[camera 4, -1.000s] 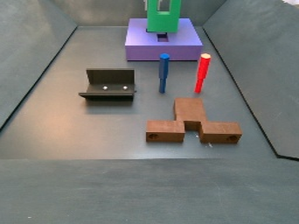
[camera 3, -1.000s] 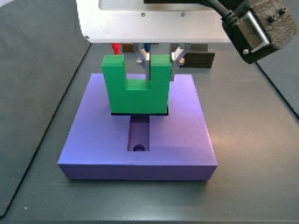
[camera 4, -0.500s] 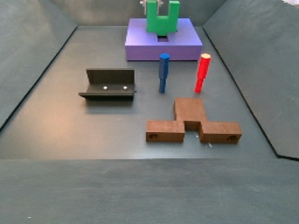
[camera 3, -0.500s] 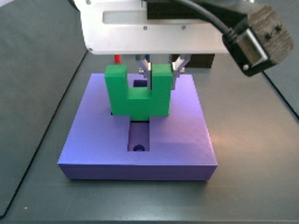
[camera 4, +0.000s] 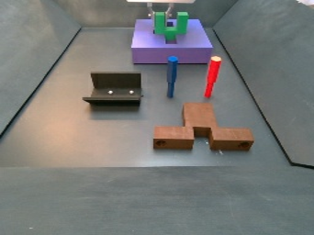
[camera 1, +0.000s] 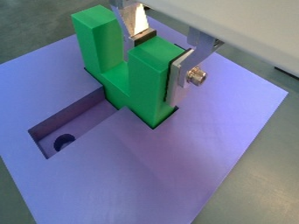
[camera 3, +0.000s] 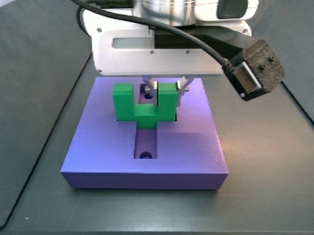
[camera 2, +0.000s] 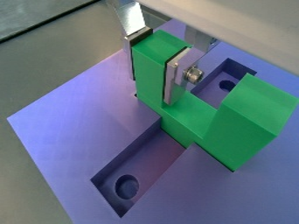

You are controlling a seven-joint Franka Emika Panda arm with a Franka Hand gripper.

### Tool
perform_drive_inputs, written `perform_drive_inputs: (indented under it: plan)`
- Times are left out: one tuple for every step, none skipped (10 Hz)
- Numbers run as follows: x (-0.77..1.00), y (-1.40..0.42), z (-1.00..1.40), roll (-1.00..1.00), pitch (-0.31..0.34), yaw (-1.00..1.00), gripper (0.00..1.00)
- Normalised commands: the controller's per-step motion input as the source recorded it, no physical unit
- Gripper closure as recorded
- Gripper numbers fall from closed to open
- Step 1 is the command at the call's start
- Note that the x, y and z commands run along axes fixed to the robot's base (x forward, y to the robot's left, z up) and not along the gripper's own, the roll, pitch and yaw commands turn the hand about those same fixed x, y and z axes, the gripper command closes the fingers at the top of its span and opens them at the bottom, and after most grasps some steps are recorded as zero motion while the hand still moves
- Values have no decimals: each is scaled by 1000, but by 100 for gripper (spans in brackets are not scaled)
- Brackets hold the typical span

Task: Pick up the green object. Move up. Move to above the board. Insert the green object.
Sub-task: Insert the green object.

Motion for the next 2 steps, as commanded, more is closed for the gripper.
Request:
perform_drive_inputs:
  plan:
    - [0,0,-380,0,-26,0,100]
    - [0,0,0,0,0,0,100]
